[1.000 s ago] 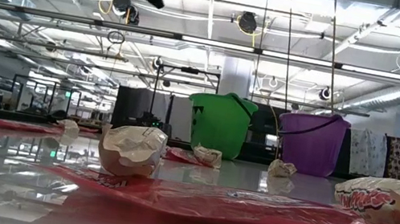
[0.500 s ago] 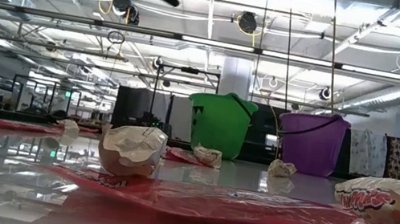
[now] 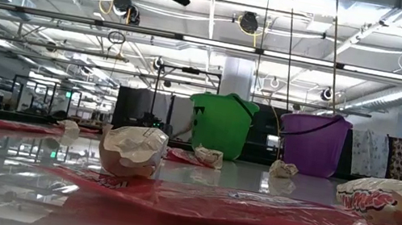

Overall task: Sort candy by brand, put in halloween buckets
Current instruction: Put the light brown chocolate bar into the top violet bucket

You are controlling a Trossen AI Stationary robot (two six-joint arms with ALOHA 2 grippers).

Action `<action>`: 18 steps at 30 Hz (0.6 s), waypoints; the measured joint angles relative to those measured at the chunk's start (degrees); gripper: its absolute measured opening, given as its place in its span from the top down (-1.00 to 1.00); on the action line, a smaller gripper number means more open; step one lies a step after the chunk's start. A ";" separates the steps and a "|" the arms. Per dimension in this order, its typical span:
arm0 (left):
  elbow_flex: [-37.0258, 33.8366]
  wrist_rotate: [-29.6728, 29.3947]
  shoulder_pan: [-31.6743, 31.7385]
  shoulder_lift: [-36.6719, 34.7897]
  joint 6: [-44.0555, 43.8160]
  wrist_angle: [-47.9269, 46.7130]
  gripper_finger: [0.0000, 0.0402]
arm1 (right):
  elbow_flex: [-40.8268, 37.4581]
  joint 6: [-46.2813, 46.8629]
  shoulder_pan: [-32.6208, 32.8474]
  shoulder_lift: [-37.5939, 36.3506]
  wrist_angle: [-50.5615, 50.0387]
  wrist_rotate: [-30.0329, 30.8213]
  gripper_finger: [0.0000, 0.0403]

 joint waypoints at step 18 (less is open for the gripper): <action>0.01 0.10 0.00 0.01 -0.37 0.11 -0.07 | 1.27 -1.54 -0.43 -0.96 -3.97 -0.32 0.99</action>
